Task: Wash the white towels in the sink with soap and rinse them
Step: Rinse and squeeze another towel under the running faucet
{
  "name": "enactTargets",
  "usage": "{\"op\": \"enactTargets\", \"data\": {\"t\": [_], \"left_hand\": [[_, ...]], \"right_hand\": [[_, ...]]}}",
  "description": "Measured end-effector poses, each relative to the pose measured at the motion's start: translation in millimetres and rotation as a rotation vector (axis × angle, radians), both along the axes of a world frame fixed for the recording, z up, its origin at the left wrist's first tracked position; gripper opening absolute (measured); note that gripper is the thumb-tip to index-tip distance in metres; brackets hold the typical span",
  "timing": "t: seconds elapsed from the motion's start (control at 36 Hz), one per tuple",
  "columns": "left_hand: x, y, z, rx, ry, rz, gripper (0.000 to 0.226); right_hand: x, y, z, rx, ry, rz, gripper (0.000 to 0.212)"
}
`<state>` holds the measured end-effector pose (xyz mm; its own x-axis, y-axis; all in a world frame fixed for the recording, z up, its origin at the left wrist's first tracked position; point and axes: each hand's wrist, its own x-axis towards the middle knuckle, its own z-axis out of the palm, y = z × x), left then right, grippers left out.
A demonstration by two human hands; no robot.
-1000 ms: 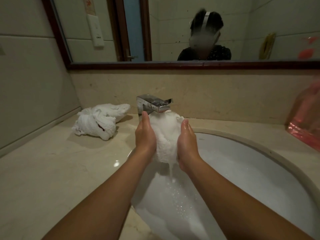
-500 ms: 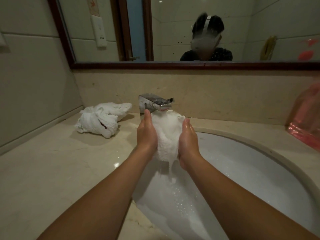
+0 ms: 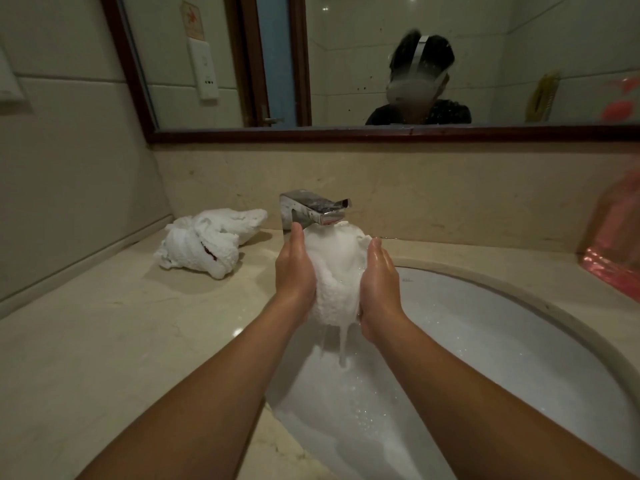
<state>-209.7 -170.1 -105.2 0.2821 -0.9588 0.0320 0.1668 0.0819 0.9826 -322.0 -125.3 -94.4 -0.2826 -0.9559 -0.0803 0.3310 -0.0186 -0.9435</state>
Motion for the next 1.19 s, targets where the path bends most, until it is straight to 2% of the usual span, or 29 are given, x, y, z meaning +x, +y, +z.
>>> {"op": "enactTargets", "data": {"t": [0.06, 0.17, 0.33, 0.39, 0.44, 0.67, 0.94, 1.06, 1.19], "left_hand": [[1, -2, -2, -0.004, -0.001, -0.006, 0.100], [2, -5, -5, -0.010, 0.004, -0.007, 0.108], [4, -11, -9, -0.006, 0.007, -0.022, 0.118], [5, -12, -10, 0.005, 0.011, -0.025, 0.118], [4, -12, -9, 0.015, 0.020, -0.029, 0.119], [3, -5, -4, 0.025, 0.028, -0.043, 0.124], [2, 1, 2, 0.024, 0.037, -0.043, 0.121], [1, 3, 3, 0.025, 0.036, -0.044, 0.105], [1, 4, 4, 0.034, 0.023, -0.032, 0.102]], "right_hand": [[-1, -1, -2, -0.001, -0.007, -0.001, 0.089], [-2, -1, -1, -0.005, 0.004, 0.014, 0.068], [-3, -2, -2, -0.008, -0.004, 0.031, 0.080], [-3, -4, -5, -0.007, -0.028, 0.030, 0.097], [-4, -9, -9, -0.014, -0.047, 0.032, 0.105], [-5, -7, -8, 0.005, -0.070, 0.051, 0.098], [-5, -9, -8, 0.002, -0.081, 0.052, 0.098], [-6, -11, -10, 0.008, -0.085, 0.059, 0.100], [-7, -15, -15, 0.009, -0.074, 0.047, 0.094]]}}
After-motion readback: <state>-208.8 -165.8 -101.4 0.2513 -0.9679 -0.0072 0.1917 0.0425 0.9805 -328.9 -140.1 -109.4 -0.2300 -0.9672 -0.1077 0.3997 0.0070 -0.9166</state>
